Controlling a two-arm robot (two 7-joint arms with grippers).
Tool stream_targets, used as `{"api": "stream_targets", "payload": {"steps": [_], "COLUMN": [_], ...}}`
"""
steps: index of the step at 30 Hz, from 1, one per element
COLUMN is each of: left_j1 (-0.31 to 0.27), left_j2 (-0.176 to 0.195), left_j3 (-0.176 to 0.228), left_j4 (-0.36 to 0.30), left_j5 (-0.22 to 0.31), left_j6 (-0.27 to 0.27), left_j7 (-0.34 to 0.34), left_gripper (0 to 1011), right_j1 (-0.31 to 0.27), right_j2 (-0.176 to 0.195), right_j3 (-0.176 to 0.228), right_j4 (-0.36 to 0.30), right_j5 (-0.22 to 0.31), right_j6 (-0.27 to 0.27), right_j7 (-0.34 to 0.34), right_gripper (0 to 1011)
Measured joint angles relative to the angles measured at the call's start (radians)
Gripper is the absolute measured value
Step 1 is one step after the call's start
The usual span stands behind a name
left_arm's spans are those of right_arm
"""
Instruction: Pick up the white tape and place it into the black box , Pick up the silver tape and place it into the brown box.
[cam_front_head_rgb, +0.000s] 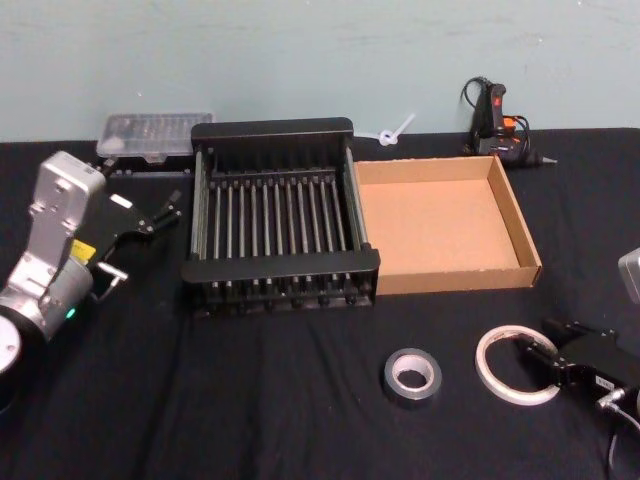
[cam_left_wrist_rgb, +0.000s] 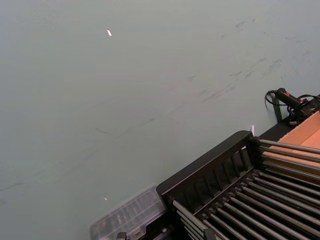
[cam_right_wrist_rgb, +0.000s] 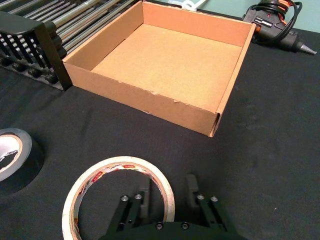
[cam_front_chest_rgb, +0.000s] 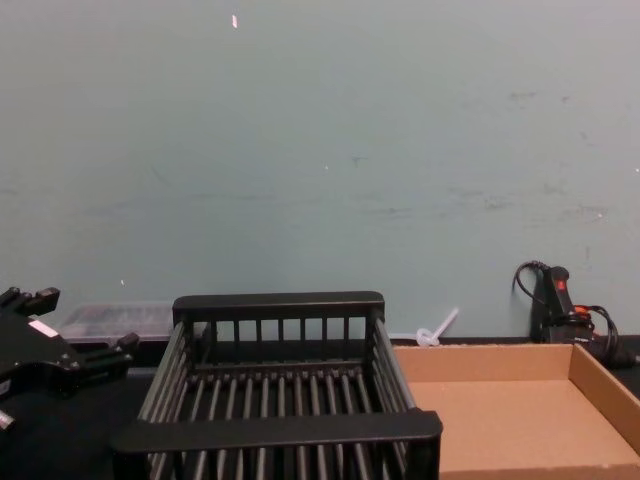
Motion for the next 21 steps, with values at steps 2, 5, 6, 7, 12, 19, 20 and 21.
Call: {"api": "stream_targets", "payload": {"steps": [2, 5, 6, 7, 12, 19, 20, 21], "left_j1": [0.000, 0.000, 0.000, 0.000, 0.000, 0.000, 0.000, 0.000], "left_j2": [0.000, 0.000, 0.000, 0.000, 0.000, 0.000, 0.000, 0.000], "left_j3": [0.000, 0.000, 0.000, 0.000, 0.000, 0.000, 0.000, 0.000], "left_j4": [0.000, 0.000, 0.000, 0.000, 0.000, 0.000, 0.000, 0.000], "left_j5": [0.000, 0.000, 0.000, 0.000, 0.000, 0.000, 0.000, 0.000], "left_j6": [0.000, 0.000, 0.000, 0.000, 0.000, 0.000, 0.000, 0.000], "left_j7": [0.000, 0.000, 0.000, 0.000, 0.000, 0.000, 0.000, 0.000], "left_gripper": [1001, 1001, 1001, 1001, 1001, 1001, 1001, 1001], "right_j1": [0.000, 0.000, 0.000, 0.000, 0.000, 0.000, 0.000, 0.000], "right_j2": [0.000, 0.000, 0.000, 0.000, 0.000, 0.000, 0.000, 0.000], "right_j3": [0.000, 0.000, 0.000, 0.000, 0.000, 0.000, 0.000, 0.000], "right_j4": [0.000, 0.000, 0.000, 0.000, 0.000, 0.000, 0.000, 0.000], "right_j5": [0.000, 0.000, 0.000, 0.000, 0.000, 0.000, 0.000, 0.000], "right_j6": [0.000, 0.000, 0.000, 0.000, 0.000, 0.000, 0.000, 0.000], "right_j7": [0.000, 0.000, 0.000, 0.000, 0.000, 0.000, 0.000, 0.000], "right_gripper": [420, 329, 300, 278, 126, 101, 101, 101]}}
